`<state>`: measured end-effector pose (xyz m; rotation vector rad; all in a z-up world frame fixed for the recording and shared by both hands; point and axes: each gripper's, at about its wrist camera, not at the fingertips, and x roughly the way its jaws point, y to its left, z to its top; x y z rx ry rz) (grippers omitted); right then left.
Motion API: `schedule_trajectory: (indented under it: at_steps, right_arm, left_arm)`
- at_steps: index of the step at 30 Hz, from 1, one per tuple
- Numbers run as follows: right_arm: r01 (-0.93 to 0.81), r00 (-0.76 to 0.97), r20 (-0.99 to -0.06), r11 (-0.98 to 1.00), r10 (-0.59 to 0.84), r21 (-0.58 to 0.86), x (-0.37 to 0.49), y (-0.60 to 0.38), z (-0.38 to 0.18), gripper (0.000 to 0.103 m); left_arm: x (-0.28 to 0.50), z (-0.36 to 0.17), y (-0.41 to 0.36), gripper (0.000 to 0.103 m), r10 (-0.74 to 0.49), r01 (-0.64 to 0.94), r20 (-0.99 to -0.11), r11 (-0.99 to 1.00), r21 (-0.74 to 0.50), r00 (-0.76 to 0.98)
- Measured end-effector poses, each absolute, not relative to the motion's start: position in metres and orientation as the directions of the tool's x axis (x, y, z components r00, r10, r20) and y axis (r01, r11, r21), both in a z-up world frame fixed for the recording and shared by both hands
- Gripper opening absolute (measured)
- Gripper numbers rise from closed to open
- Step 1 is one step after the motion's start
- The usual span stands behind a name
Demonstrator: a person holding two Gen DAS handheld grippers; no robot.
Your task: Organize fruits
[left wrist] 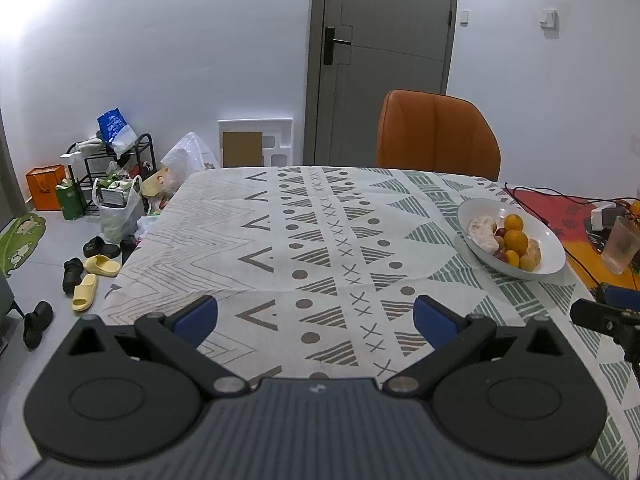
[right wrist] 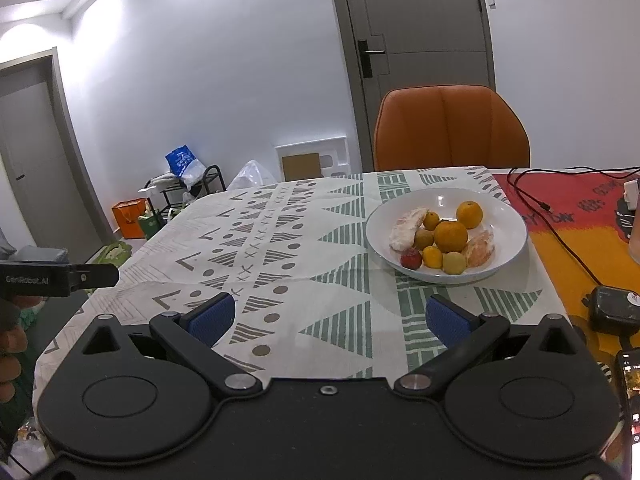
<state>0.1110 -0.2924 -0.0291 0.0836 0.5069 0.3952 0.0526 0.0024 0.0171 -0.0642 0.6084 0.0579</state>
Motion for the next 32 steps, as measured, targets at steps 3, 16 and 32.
schedule_trajectory:
  at_steps: [3, 16, 32]
  right_arm:
    - [-0.342, 0.800, -0.460, 0.923, 0.385, 0.176, 0.1113, -0.2931, -0.0300, 0.103]
    - [-0.340, 0.804, -0.457, 0.924, 0.381, 0.172, 0.1093, -0.2942, -0.0295, 0.103]
    - [-0.335, 0.803, -0.462, 0.927, 0.375, 0.170, 0.1109, -0.2946, -0.0313, 0.103]
  left_arm:
    - [0.0527, 0.0167, 0.0019, 0.103, 0.034, -0.071, -0.573, 0.997, -0.042, 0.819]
    - [0.0511, 0.0165, 0.0015, 0.103, 0.034, -0.070, -0.575, 0.997, -0.041, 0.817]
    - [0.0521, 0.0159, 0.0027, 0.103, 0.026, -0.065, -0.580, 0.997, -0.047, 0.814]
